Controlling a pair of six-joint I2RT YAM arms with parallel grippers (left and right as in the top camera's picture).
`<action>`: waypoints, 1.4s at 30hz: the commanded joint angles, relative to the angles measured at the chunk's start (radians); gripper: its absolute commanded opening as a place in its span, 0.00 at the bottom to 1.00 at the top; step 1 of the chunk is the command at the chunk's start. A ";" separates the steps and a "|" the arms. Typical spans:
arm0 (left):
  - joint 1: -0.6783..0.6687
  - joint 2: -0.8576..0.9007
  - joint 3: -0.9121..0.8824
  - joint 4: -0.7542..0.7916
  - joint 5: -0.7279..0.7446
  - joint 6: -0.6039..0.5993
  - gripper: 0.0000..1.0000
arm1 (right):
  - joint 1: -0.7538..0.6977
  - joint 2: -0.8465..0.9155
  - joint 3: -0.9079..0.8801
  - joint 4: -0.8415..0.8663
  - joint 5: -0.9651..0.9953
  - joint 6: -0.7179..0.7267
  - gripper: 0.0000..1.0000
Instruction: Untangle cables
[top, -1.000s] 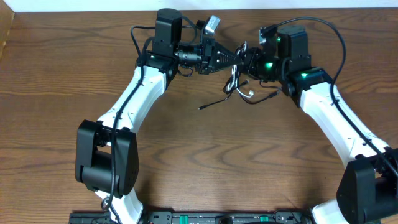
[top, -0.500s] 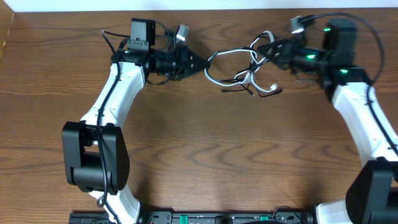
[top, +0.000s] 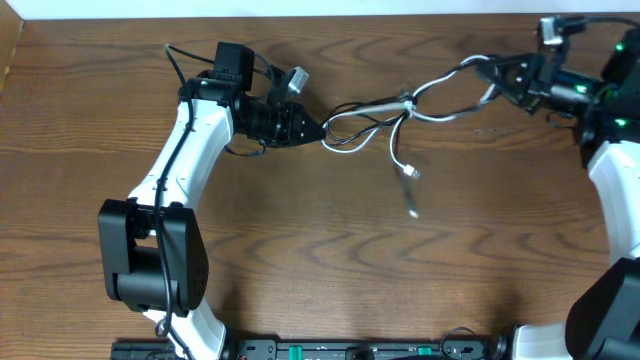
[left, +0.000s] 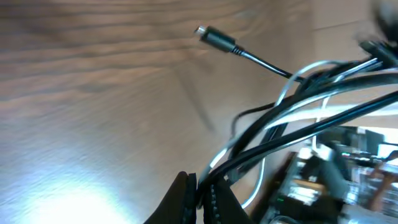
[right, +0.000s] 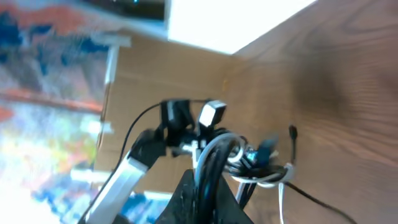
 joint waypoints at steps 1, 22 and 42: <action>0.025 -0.009 0.002 -0.017 -0.253 0.054 0.07 | -0.079 -0.032 0.012 -0.133 0.154 -0.177 0.01; 0.023 -0.024 0.002 -0.006 -0.258 0.057 0.08 | 0.034 -0.032 0.012 -0.805 1.108 -0.621 0.21; -0.092 -0.023 0.001 -0.043 -0.538 -0.034 0.50 | 0.158 -0.029 0.012 -0.875 1.089 -0.679 0.69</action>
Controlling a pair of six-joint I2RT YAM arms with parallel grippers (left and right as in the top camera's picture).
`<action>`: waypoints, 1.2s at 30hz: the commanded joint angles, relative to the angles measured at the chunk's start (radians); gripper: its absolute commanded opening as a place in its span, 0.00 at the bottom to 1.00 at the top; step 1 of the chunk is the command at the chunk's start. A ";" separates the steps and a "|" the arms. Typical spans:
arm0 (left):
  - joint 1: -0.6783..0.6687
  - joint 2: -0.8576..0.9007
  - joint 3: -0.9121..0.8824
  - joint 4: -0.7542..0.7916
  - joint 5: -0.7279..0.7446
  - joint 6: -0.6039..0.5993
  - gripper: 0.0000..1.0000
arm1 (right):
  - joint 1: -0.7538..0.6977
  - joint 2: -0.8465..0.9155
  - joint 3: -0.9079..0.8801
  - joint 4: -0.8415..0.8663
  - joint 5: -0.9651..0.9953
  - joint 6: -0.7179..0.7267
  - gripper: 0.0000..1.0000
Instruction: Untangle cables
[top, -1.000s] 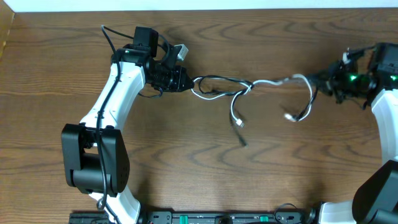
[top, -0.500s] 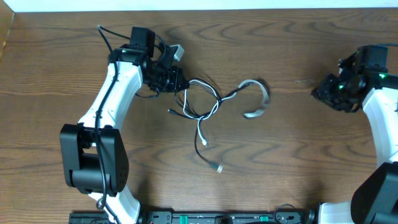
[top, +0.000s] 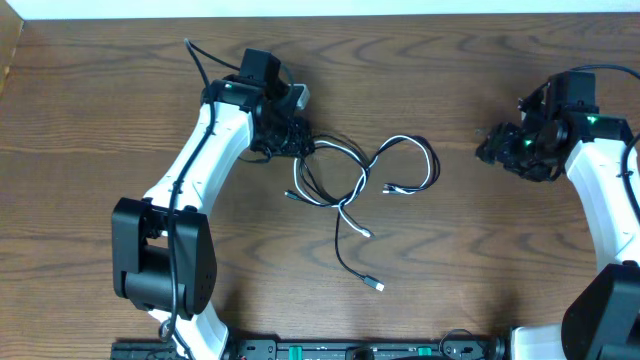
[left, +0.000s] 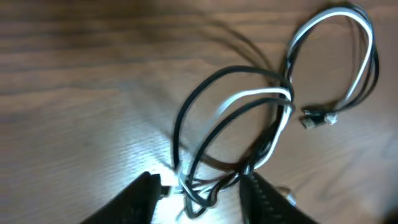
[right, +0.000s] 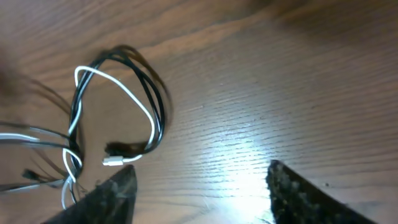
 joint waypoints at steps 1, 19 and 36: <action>0.002 -0.026 0.001 0.016 -0.024 -0.008 0.52 | 0.024 -0.023 0.014 0.010 -0.006 -0.023 0.71; -0.130 -0.028 0.008 0.132 -0.060 -0.333 0.71 | 0.043 -0.017 0.014 0.032 0.006 -0.023 0.75; -0.271 0.196 0.008 0.227 -0.187 -0.623 0.71 | 0.043 -0.001 0.013 0.026 0.005 -0.003 0.76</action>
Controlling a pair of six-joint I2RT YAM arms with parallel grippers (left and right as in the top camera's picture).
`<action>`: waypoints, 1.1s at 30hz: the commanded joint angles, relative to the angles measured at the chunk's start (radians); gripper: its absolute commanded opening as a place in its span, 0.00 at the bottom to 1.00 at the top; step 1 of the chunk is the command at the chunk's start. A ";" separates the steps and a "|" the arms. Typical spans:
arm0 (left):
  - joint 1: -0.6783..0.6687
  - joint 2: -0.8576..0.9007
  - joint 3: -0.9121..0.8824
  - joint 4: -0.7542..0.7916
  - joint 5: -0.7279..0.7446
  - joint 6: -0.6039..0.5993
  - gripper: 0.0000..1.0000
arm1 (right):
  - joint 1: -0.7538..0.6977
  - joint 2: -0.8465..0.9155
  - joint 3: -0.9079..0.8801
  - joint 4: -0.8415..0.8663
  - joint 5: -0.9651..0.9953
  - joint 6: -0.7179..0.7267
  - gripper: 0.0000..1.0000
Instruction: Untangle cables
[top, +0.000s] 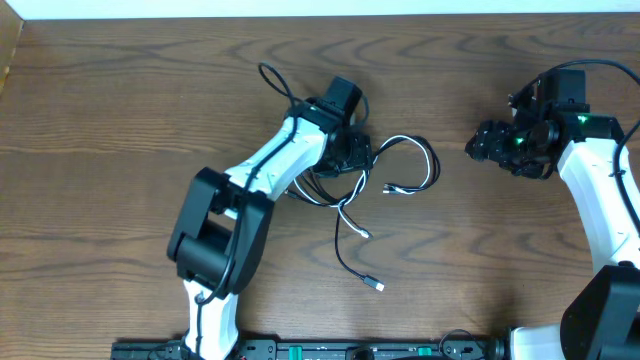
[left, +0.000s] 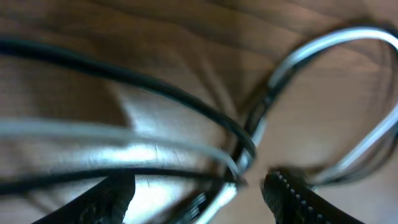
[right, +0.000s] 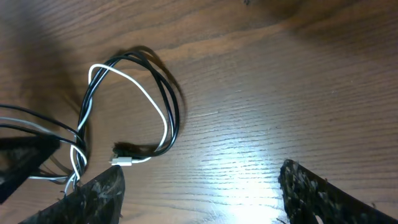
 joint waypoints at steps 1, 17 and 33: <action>0.001 0.008 0.008 0.034 -0.079 -0.075 0.71 | 0.004 -0.001 0.013 -0.005 0.007 0.005 0.76; -0.057 0.045 0.008 0.155 -0.269 -0.109 0.67 | 0.004 -0.001 0.013 -0.020 0.007 0.005 0.76; -0.090 0.097 0.007 0.163 -0.334 -0.111 0.45 | 0.004 -0.001 0.013 -0.017 0.007 0.005 0.76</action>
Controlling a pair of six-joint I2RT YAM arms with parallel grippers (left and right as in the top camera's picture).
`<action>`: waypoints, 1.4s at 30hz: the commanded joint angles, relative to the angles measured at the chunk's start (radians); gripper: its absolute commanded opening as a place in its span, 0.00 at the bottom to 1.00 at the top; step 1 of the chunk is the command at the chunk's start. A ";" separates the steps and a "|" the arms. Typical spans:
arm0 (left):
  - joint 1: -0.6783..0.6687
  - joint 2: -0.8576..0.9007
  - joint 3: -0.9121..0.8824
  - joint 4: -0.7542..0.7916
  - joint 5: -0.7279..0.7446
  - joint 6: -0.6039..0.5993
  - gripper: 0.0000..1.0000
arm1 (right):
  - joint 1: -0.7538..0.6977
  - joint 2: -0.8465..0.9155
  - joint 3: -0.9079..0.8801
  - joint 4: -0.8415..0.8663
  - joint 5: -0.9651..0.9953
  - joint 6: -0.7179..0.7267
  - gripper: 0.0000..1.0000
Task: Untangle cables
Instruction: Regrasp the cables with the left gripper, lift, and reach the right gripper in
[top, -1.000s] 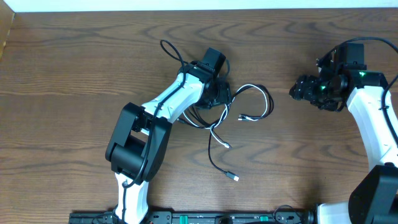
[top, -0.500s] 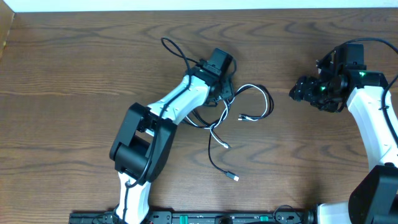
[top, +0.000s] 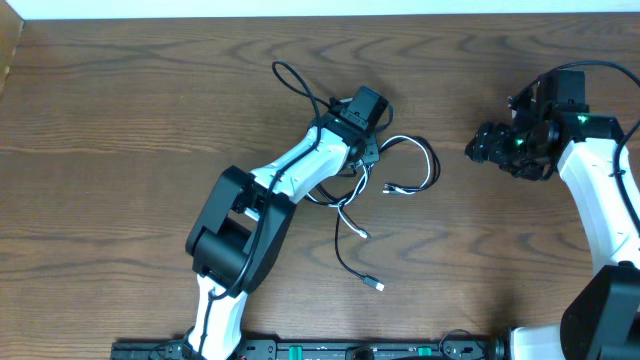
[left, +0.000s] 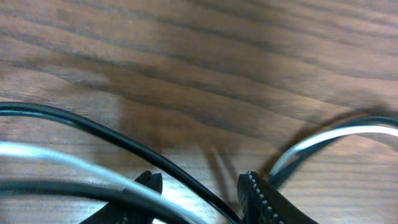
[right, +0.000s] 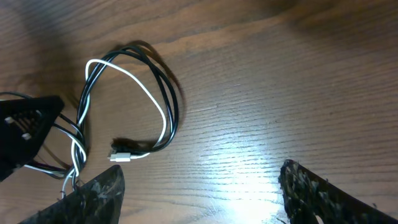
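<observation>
A tangle of black and white cables (top: 345, 190) lies mid-table, with a loop (top: 418, 160) to its right and a loose tail ending in a plug (top: 379, 287) toward the front. My left gripper (top: 367, 150) is low over the tangle's upper part. In the left wrist view it (left: 199, 200) stands open, and a black cable (left: 124, 144) and a white cable (left: 56, 157) cross between its fingers. My right gripper (top: 478, 148) hovers right of the loop, wide open and empty (right: 208, 199). The right wrist view shows the loop (right: 163, 99) and a white plug (right: 122, 159).
Dark wooden table (top: 110, 180) with a pale wall edge along the back. The left arm's own black lead (top: 295, 80) curls behind its wrist. The left arm's white links (top: 290, 175) stretch across the tangle's left side.
My left gripper has shifted a little right and back along the tangle, and its fingers stand closer together round the cables. The right arm and the cables on the table look unchanged.
Both grippers were shut on the bundle, holding it stretched between them above the table. Then both were open and the cables lay heaped mid-table. The left gripper then hung open over the heap's middle and is now slightly further right.
</observation>
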 joint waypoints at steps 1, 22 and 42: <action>0.000 0.050 0.007 -0.002 -0.027 -0.006 0.44 | 0.004 -0.001 0.013 0.000 0.007 0.005 0.76; 0.012 -0.396 0.008 -0.071 0.161 0.162 0.07 | 0.017 -0.001 0.013 0.123 -0.320 0.000 0.75; 0.254 -0.611 0.008 -0.131 0.725 0.248 0.07 | 0.055 -0.001 0.014 0.454 -0.921 -0.077 0.71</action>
